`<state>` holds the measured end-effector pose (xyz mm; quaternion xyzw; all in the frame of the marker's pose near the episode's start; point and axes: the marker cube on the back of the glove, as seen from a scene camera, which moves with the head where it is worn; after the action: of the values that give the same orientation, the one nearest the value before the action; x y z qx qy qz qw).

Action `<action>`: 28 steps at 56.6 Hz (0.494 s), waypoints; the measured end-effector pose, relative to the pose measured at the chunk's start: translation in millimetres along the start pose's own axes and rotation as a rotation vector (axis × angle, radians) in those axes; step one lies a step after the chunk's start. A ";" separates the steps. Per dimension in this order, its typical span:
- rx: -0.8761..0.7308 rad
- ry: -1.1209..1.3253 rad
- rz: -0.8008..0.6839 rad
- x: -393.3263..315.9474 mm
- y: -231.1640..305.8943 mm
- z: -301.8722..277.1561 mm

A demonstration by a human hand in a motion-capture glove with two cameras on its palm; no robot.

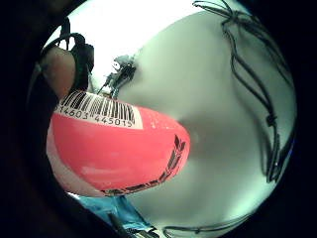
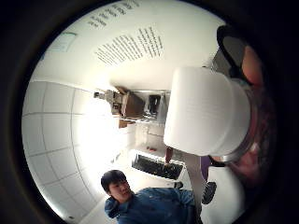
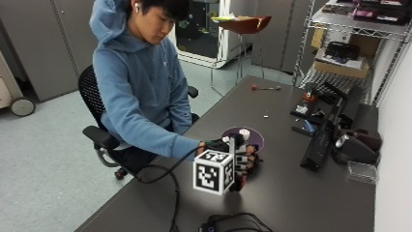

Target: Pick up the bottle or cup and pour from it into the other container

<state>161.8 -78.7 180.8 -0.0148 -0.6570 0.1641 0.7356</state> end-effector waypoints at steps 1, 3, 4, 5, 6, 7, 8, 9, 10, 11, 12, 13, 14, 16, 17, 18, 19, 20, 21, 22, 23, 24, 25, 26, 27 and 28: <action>-0.008 0.032 -0.006 -5.3 0.0 0.3; -0.019 0.122 -0.022 -15.7 -1.0 0.2; -0.022 0.177 -0.033 -21.0 -1.9 -0.1; -0.026 0.234 -0.044 -26.2 -3.0 -0.6; -0.031 0.286 -0.054 -31.1 -3.9 -1.1; -0.038 0.334 -0.062 -35.8 -4.5 -1.3; -0.047 0.378 -0.068 -40.2 -4.4 -0.9; -0.060 0.420 -0.071 -44.4 -3.6 0.3; -0.075 0.463 -0.072 -48.2 -2.4 1.8; -0.092 0.508 -0.073 -51.6 -1.1 3.2; -0.109 0.553 -0.073 -54.9 0.1 4.5; -0.128 0.598 -0.074 -57.8 1.5 5.8; -0.147 0.643 -0.074 -60.6 3.2 7.1; -0.182 0.736 -0.073 -65.8 6.5 9.3; -0.197 0.787 -0.074 -68.5 7.6 9.5; -0.210 0.840 -0.075 -71.4 8.1 9.3; -0.222 0.893 -0.078 -74.4 8.6 9.3; -0.235 0.945 -0.081 -77.2 9.2 10.0; -0.248 0.993 -0.086 -79.7 10.1 11.8; -0.262 1.039 -0.090 -82.0 11.3 14.3; -0.277 1.084 -0.094 -84.1 12.5 17.1; -0.291 1.129 -0.098 -86.1 13.6 19.8; -0.303 1.175 -0.100 -88.0 14.4 22.4; -0.314 1.223 -0.102 -89.7 15.2 25.0; -0.325 1.271 -0.106 -91.2 15.8 27.9; -0.338 1.320 -0.111 -92.5 16.7 31.0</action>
<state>120.3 -93.1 92.1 -0.1925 -0.0872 -0.0222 0.9772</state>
